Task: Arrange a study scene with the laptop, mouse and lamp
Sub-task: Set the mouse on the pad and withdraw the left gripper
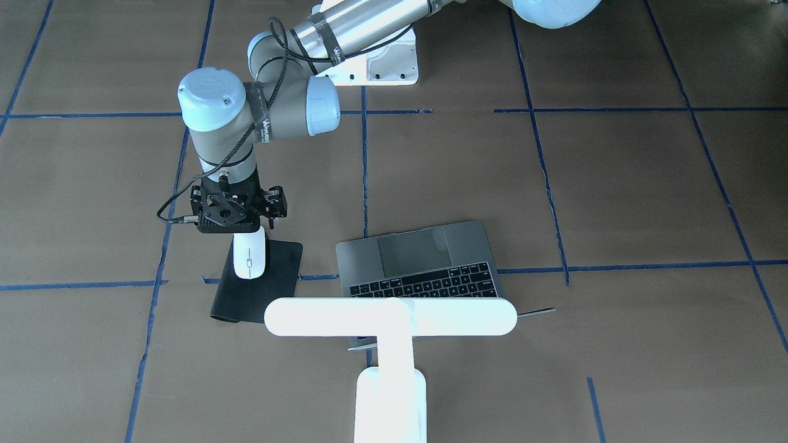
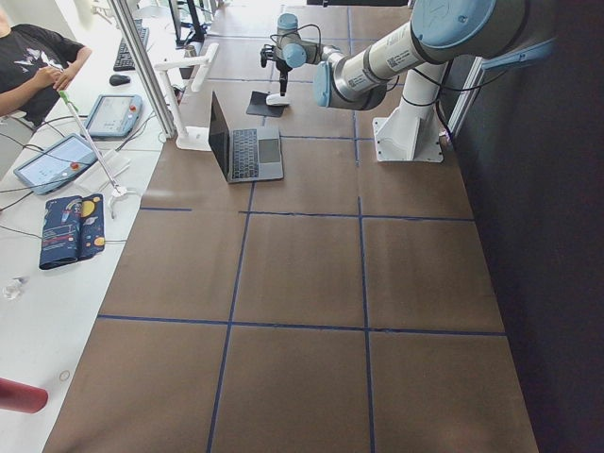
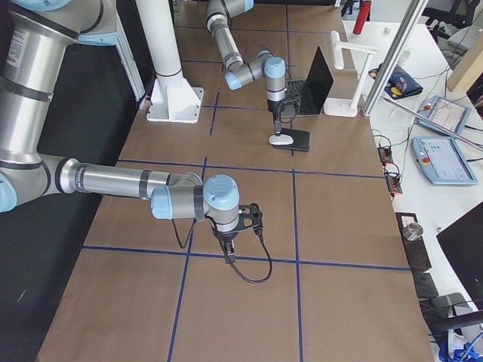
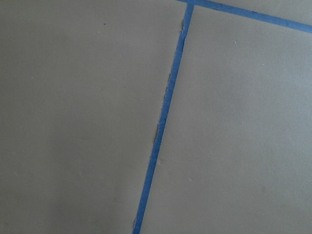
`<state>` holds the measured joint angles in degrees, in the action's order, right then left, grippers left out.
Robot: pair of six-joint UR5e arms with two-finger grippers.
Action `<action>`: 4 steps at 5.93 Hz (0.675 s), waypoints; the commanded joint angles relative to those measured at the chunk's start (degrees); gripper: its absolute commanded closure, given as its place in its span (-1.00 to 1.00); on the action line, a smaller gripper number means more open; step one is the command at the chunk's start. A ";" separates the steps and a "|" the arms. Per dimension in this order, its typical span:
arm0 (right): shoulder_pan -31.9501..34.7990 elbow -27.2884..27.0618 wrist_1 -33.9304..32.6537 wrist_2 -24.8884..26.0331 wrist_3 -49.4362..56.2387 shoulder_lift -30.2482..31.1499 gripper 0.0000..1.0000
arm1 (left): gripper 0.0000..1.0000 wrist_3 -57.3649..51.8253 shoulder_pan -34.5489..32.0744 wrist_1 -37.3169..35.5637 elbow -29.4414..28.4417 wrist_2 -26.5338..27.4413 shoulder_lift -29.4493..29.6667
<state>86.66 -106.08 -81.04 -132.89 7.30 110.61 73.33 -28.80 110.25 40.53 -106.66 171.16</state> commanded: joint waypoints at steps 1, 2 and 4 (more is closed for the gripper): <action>0.00 0.08 -0.26 0.00 -0.09 0.04 -1.00 | -0.99 -9.99 -0.82 -15.41 26.44 -1.80 -14.27; 0.00 0.08 -0.52 0.00 -0.53 -0.04 -1.00 | -0.99 -15.79 -0.99 -21.86 42.36 -1.80 -24.72; 0.00 0.17 -0.88 0.00 -0.79 -0.22 -1.00 | -0.99 -25.12 -3.18 -27.71 61.85 -2.76 -39.94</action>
<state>86.66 -105.96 -81.77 -132.89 6.63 110.47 52.74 -30.91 85.10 92.31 -108.77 139.26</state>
